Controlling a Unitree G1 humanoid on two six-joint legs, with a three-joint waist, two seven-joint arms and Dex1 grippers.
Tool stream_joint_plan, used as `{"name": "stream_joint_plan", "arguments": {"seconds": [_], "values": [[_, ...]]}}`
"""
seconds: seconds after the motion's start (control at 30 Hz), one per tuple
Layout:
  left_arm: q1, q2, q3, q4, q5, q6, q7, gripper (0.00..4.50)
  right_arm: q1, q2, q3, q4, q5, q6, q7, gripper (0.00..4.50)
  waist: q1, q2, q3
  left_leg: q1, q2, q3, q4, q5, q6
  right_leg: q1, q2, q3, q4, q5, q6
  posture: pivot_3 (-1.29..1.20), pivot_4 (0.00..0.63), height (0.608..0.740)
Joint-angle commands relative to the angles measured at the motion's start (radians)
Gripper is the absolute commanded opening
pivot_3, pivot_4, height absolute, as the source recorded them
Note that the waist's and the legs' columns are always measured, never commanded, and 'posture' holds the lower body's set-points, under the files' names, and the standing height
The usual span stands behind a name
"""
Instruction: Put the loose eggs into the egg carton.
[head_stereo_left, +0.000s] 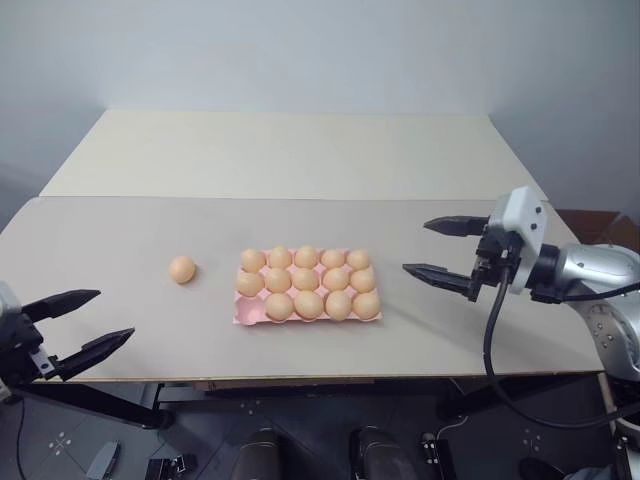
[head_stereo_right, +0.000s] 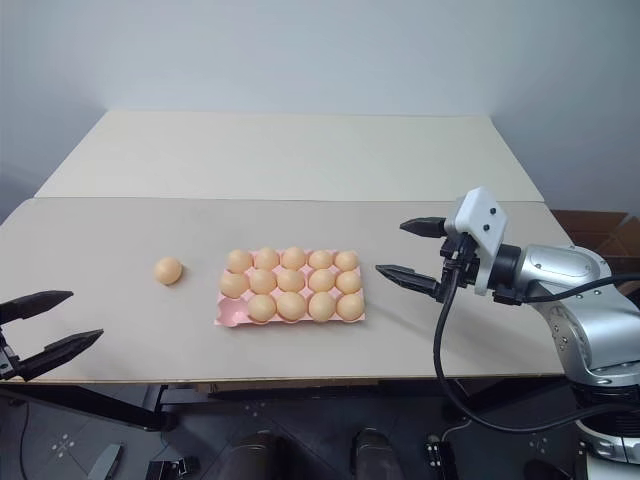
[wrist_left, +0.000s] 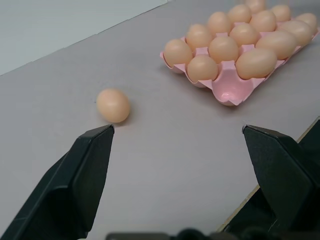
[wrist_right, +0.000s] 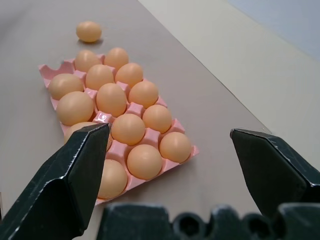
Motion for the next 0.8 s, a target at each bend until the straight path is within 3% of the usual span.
{"name": "stream_joint_plan", "arguments": {"seconds": [0.03, 0.17, 0.27, 0.43, 0.63, 0.77, 0.8], "values": [[-0.017, 0.003, 0.0, -0.036, -0.023, -0.005, 0.045, 4.47, -0.029, -0.007, -0.022, -0.005, -0.002, -0.021, 0.002, 4.5, -0.001, 0.0, 0.0, 0.0, 0.0, 0.0, 0.0, 0.0, 0.0, 0.0, 0.0, 0.0, 0.0, 0.0, 0.0, 0.0, 0.15, 0.74], [-0.064, 0.042, -0.047, -0.043, -0.032, 0.141, 0.17, 4.47, -0.037, -0.011, -0.025, -0.01, -0.002, -0.017, -0.002, 4.5, -0.002, 0.0, 0.0, 0.0, 0.0, 0.001, 0.0, 0.0, 0.0, -0.001, 0.001, 0.001, 0.0, 0.002, -0.001, 0.0, 0.15, 0.74], [-0.219, 0.069, -0.158, -0.02, -0.038, 0.347, 0.366, 4.47, -0.047, -0.01, -0.024, -0.011, -0.001, -0.014, -0.006, 4.5, 0.001, 0.0, 0.0, 0.0, 0.0, 0.0, 0.0, 0.0, 0.0, 0.0, 0.001, 0.0, 0.001, 0.004, 0.005, 0.0, 0.15, 0.74], [-0.519, -0.003, -0.352, 0.089, 0.007, 0.564, 0.634, 4.47, -0.058, -0.008, -0.02, -0.022, 0.006, -0.005, -0.012, 4.5, -0.002, -0.001, 0.0, 0.001, -0.001, 0.0, 0.0, 0.0, 0.0, 0.001, 0.001, 0.001, 0.0, 0.006, 0.008, 0.0, 0.15, 0.74], [-0.761, -0.101, -0.537, 0.279, 0.119, 0.652, 0.814, 4.47, -0.066, -0.013, -0.025, -0.028, 0.004, 0.004, -0.029, 4.5, -0.01, -0.001, 0.0, -0.001, -0.002, -0.001, 0.0, 0.0, 0.0, 0.0, 0.002, 0.001, 0.0, 0.008, 0.004, 0.0, 0.15, 0.74], [-0.828, -0.154, -0.62, 0.371, 0.144, 0.649, 0.817, 4.47, -0.061, -0.013, -0.032, -0.041, 0.011, 0.008, -0.04, 4.5, -0.01, -0.001, 0.0, 0.0, -0.002, -0.001, 0.0, 0.0, 0.0, 0.001, 0.001, 0.001, 0.001, 0.008, 0.004, 0.0, 0.15, 0.74], [-0.839, -0.164, -0.631, 0.384, 0.15, 0.643, 0.818, 4.29, -0.058, -0.013, -0.035, -0.046, 0.011, 0.011, -0.045, 4.5, -0.01, -0.001, 0.0, 0.0, -0.002, -0.001, 0.0, 0.0, 0.0, 0.001, 0.001, 0.001, 0.001, 0.008, 0.004, 0.0, 0.15, 0.74]]}}
